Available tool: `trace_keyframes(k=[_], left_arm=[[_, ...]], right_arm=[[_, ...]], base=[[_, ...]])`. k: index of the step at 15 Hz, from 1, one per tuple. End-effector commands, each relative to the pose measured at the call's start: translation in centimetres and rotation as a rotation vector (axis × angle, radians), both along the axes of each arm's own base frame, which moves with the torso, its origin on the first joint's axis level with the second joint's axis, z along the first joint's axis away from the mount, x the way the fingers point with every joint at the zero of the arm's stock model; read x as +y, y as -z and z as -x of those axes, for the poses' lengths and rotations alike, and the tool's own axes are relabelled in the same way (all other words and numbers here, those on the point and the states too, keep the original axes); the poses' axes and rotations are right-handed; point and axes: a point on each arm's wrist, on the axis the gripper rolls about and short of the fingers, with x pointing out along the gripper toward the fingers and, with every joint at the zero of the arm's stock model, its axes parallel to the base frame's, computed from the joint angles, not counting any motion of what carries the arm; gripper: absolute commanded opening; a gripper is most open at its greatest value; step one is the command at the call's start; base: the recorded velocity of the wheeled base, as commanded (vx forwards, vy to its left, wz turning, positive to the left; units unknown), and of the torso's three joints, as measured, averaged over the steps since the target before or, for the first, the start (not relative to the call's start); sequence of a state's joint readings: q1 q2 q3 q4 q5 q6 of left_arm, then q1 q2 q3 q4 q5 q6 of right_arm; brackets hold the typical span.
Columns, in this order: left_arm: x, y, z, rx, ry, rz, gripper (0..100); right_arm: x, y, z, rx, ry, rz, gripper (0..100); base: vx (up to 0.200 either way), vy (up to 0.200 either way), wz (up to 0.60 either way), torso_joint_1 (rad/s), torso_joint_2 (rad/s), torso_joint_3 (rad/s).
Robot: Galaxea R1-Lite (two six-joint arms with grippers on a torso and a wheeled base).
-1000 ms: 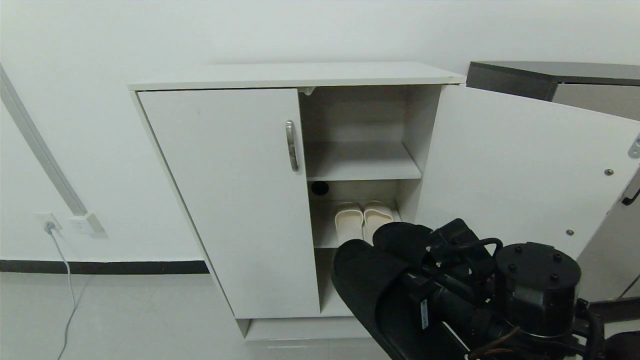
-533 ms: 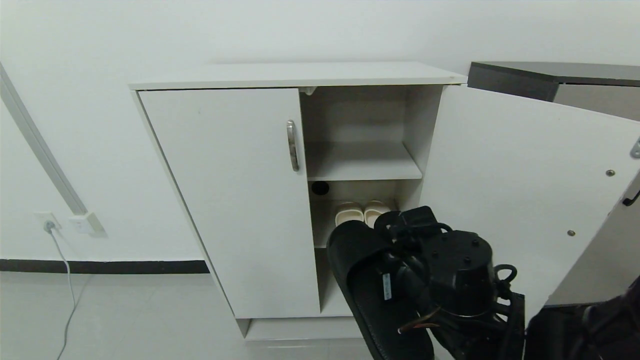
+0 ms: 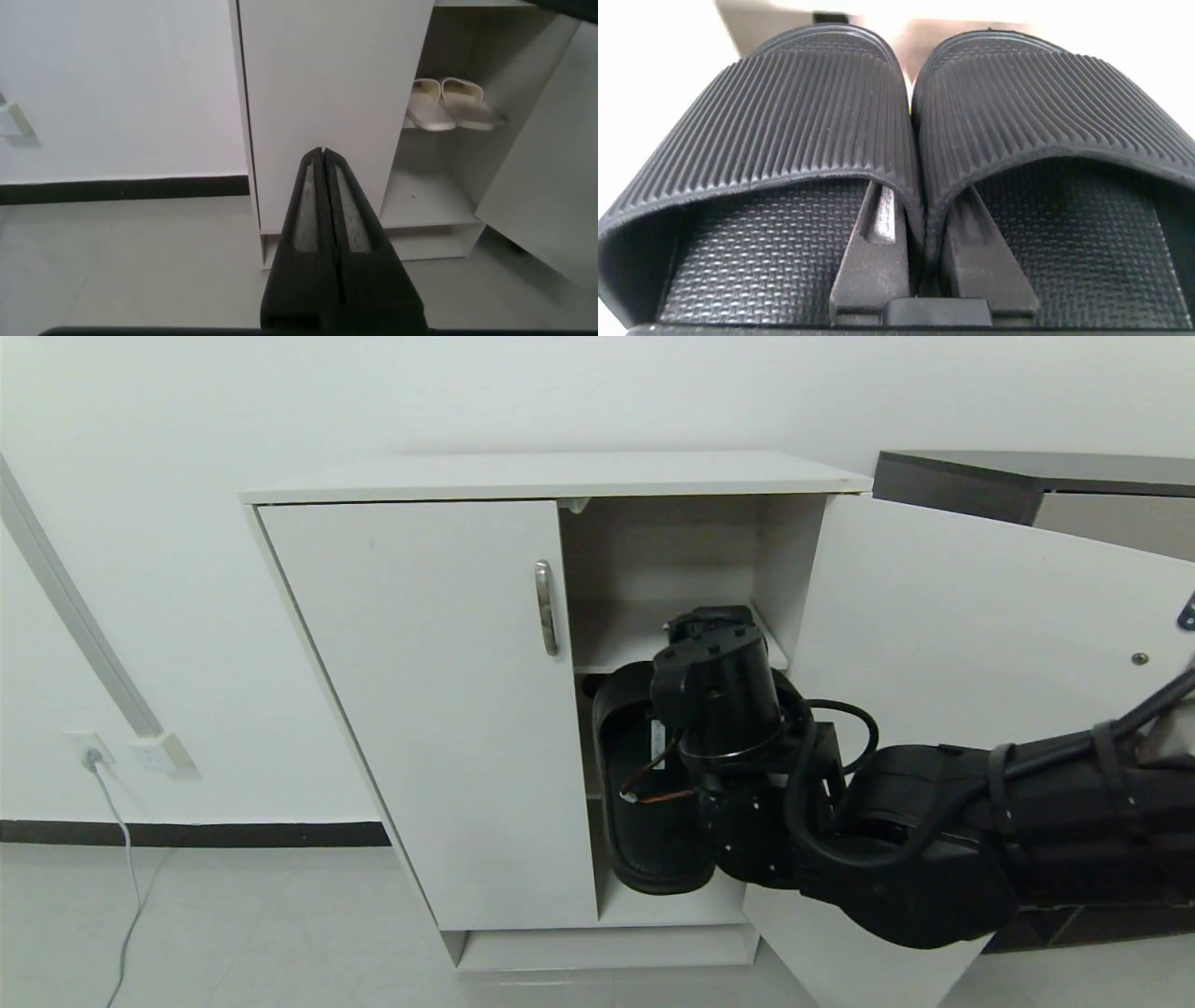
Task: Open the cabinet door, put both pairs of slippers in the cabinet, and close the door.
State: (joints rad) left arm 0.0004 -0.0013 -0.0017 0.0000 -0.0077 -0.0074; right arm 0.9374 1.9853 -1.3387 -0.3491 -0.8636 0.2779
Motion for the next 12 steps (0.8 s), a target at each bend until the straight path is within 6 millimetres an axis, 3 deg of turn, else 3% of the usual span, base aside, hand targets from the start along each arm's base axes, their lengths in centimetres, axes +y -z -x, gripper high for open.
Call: trace_keyframes(k=[1,8,12], left_arm=[[0.00,0.00,-0.01,0.001,-0.001,-0.001,0],[0.00,0.00,-0.01,0.001,-0.001,-0.001,0],[0.00,0.00,-0.01,0.001,-0.001,-0.001,0]], right_arm=[[0.96,0.44,-1.19,-0.003,0.013,0.002,0],[0.57,0.93,-1.45,0.012,0.025,0.023,0],[0.30,0.87,-1.80,0.011,0.036,0.020,0]], base=[[0.000,0.000,0.00,0.000,0.00,0.000],[0.000,0.000,0.00,0.000,0.00,0.000],[0.200,0.000,0.00,0.002,0.00,0.002]])
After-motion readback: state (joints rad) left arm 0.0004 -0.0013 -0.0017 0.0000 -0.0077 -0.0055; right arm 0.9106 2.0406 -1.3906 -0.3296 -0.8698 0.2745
